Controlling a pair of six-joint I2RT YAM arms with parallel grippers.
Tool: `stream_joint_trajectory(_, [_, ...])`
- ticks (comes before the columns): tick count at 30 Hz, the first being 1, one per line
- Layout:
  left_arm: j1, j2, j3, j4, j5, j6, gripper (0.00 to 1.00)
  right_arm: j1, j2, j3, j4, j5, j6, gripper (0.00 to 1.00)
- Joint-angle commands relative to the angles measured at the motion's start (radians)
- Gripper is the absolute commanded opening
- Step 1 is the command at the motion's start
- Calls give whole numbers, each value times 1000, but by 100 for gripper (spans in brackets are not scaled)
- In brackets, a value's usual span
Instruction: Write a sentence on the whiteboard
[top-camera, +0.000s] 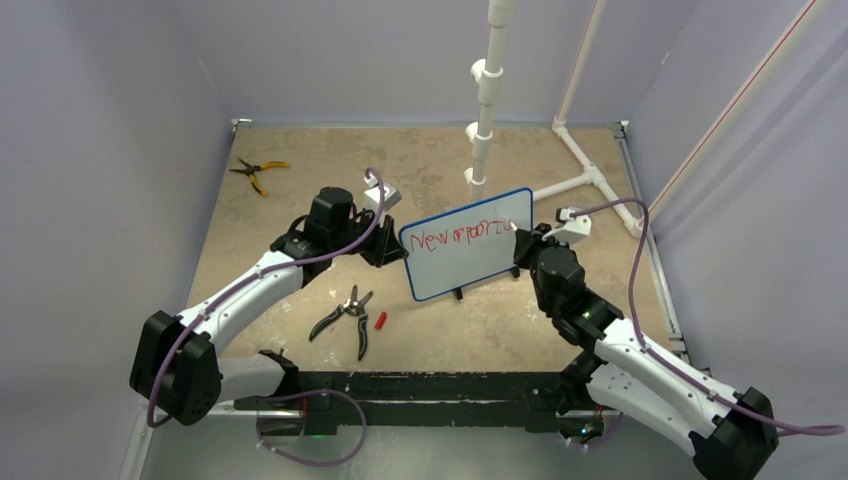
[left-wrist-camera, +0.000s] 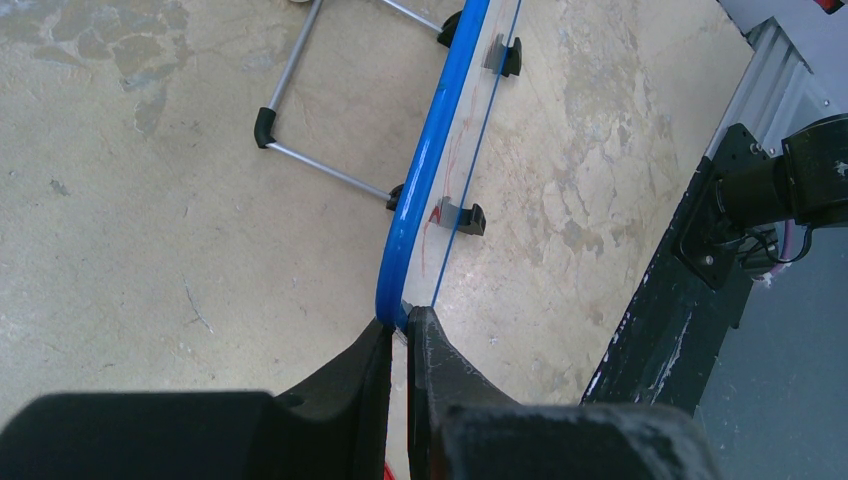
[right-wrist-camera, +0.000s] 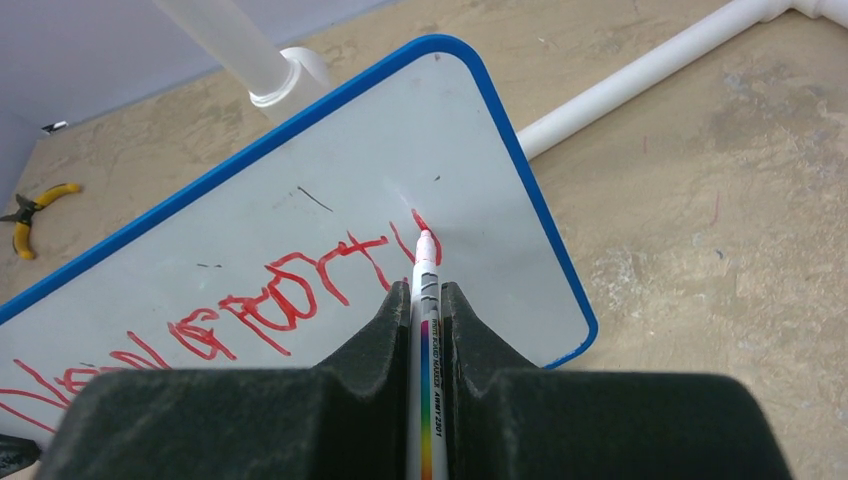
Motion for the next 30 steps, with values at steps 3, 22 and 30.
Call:
stream_joint_trajectory(3, [0,-21,-8,45,9,-5,0,-5,-27,-14,-59,23,56,0])
stream_joint_trajectory(22, [0,-27,-8,43,7,-4,0,-11,-1,15,-13,65,3,0])
stream_joint_trajectory(30, [0,-27,-7,43,7,-4,0,-12,-10,23,9,25,-11,0])
